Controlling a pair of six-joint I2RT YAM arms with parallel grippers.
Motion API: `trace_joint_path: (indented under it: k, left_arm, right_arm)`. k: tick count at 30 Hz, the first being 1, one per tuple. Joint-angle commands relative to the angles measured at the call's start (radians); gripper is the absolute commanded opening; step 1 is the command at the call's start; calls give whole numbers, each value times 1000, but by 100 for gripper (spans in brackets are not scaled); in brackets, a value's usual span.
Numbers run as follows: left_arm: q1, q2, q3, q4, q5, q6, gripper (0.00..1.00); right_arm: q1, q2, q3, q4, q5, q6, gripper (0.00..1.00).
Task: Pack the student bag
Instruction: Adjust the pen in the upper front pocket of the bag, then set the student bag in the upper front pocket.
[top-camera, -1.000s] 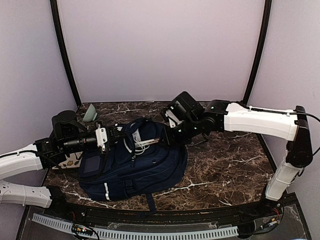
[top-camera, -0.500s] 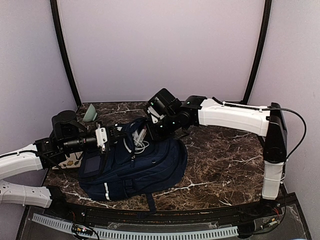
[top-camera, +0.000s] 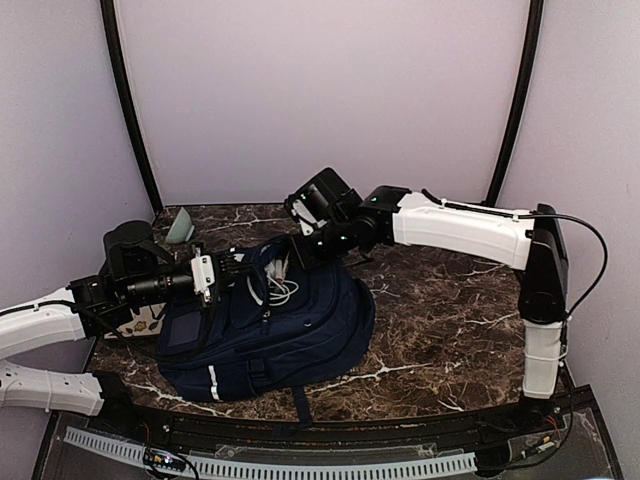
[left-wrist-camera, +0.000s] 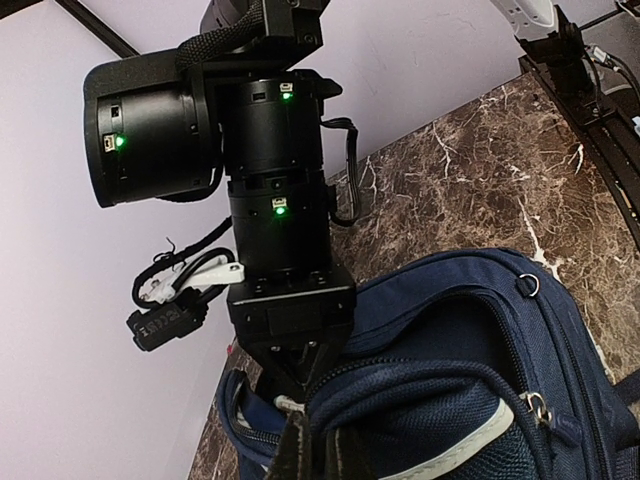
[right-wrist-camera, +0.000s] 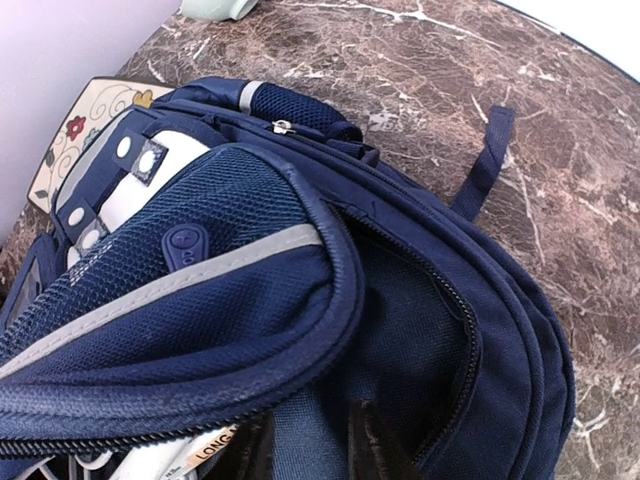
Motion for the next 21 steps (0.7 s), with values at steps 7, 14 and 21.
trace_joint_path:
  k: [7, 14, 21]
  left_arm:
    - [-5, -21, 20, 183, 54, -59, 0]
    - [-5, 49, 84, 109, 81, -125, 29]
    - [-5, 73, 243, -14, 24, -342, 90]
  right_arm:
    - [-7, -253, -149, -8, 89, 49, 45]
    - [4, -341, -280, 57, 42, 93, 45]
    - [82, -391, -287, 54, 114, 102, 41]
